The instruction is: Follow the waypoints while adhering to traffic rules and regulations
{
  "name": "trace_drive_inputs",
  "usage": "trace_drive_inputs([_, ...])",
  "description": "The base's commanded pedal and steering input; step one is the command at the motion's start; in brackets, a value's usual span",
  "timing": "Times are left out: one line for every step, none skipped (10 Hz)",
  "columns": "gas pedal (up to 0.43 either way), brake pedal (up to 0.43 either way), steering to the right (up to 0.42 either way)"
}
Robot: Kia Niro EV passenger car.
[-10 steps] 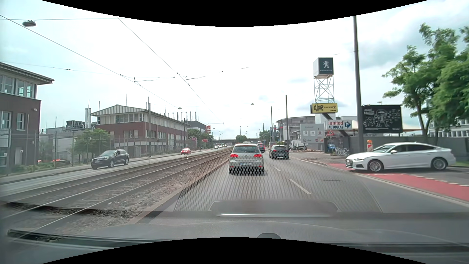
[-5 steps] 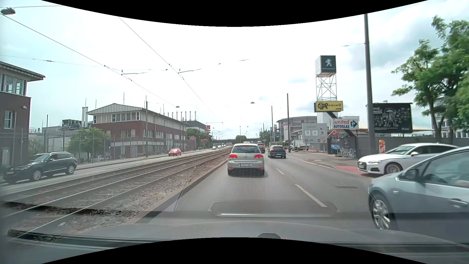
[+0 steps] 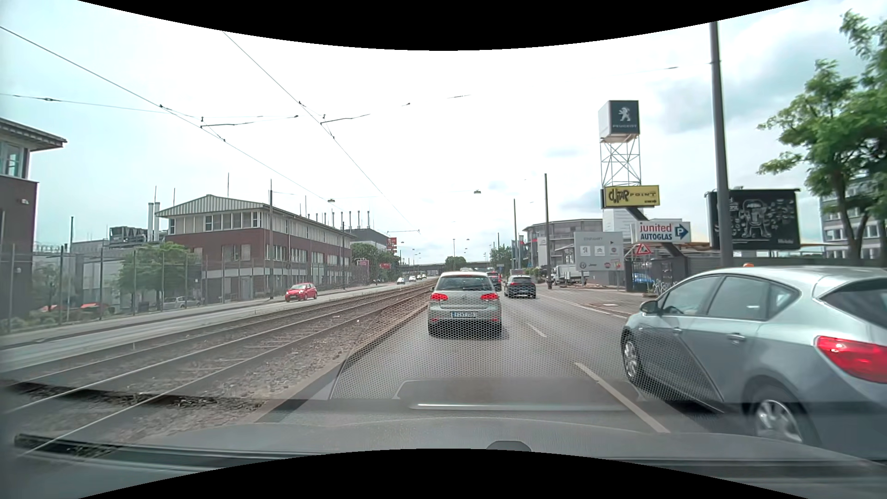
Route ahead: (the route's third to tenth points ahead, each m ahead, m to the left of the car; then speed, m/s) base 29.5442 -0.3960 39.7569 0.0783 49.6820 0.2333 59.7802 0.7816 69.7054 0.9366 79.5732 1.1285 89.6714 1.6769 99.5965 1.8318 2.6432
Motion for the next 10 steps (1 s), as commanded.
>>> trace_drive_inputs([0.000,0.000,-0.011])
trace_drive_inputs([0.000,0.000,-0.011])
trace_drive_inputs([0.000,0.000,-0.010])
trace_drive_inputs([0.000,0.000,-0.009])
trace_drive_inputs([0.000,0.000,-0.007])
trace_drive_inputs([0.000,0.000,-0.007])
trace_drive_inputs([0.000,0.000,-0.007])
trace_drive_inputs([0.000,0.000,-0.007])
trace_drive_inputs([0.000,0.000,-0.007])
trace_drive_inputs([0.000,0.000,-0.007])
